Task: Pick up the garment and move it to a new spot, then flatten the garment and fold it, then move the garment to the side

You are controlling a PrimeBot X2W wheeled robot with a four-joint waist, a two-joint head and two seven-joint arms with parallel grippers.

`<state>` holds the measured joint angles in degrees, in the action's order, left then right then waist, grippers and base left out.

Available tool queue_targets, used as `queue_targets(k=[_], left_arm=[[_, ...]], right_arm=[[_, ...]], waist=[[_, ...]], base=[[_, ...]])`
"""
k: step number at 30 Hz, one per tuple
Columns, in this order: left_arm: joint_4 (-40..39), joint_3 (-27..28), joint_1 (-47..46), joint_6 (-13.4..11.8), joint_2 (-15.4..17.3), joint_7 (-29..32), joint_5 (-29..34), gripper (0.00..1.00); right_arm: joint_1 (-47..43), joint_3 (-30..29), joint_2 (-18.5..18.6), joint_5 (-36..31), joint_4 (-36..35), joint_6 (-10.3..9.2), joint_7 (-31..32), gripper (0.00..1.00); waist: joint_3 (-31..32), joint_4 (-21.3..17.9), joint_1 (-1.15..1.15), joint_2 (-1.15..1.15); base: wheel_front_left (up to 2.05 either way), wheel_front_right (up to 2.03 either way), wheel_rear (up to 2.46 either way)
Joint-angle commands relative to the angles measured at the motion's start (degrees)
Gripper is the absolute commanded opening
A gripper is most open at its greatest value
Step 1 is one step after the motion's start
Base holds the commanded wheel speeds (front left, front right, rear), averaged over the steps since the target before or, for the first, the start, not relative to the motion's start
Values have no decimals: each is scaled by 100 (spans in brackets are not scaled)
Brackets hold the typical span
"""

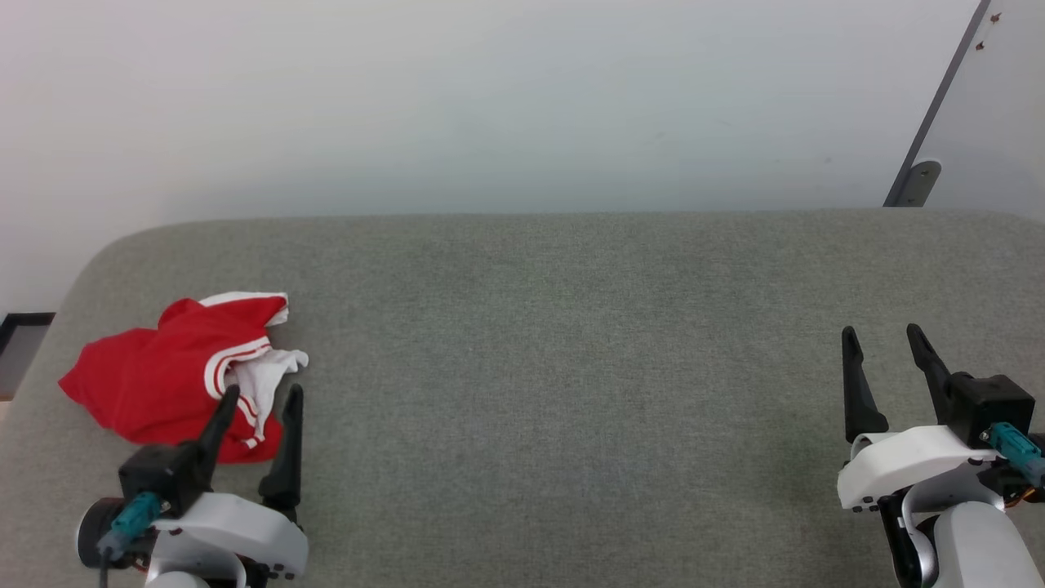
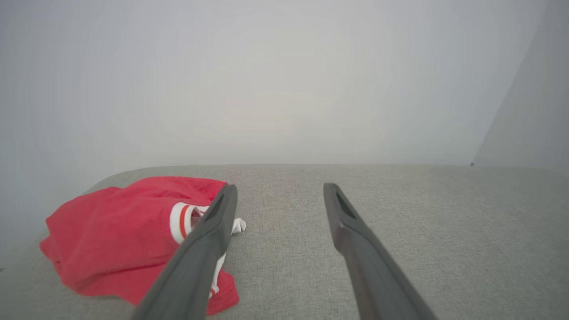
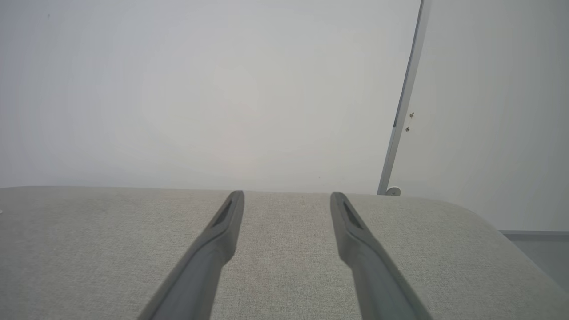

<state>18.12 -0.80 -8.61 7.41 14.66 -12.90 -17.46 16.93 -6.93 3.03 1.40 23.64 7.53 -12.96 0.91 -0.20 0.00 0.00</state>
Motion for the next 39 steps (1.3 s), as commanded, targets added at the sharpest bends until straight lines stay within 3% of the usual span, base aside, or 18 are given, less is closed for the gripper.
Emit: queue_targets(k=[1, 13, 20, 27, 39], left_arm=[[14, -15, -51, 11, 31, -50, 95, 100], [43, -148, -104, 6, 131, -175, 425, 100], [111, -140, -161, 6, 151, -237, 614, 100], [189, -29, -72, 6, 88, -223, 598, 100], [331, 289, 114, 5, -117, -223, 711, 100]], right_arm=[[-41, -10, -12, -118, -35, -7, -42, 100], [-90, -51, -19, -484, -127, -7, -172, 100], [-104, -18, -20, -621, -131, -8, -234, 100], [-127, 123, -22, -539, -80, -8, -222, 100], [-33, 567, -19, -413, 252, -8, -222, 100]], waist=[[4, -1, 0, 0], [-37, 50, 0, 0], [-49, 373, 0, 0], [-47, 1070, 0, 0], [53, 2653, 0, 0]], base=[[0, 0, 0], [0, 0, 0], [0, 0, 0], [0, 0, 0], [0, 0, 0]])
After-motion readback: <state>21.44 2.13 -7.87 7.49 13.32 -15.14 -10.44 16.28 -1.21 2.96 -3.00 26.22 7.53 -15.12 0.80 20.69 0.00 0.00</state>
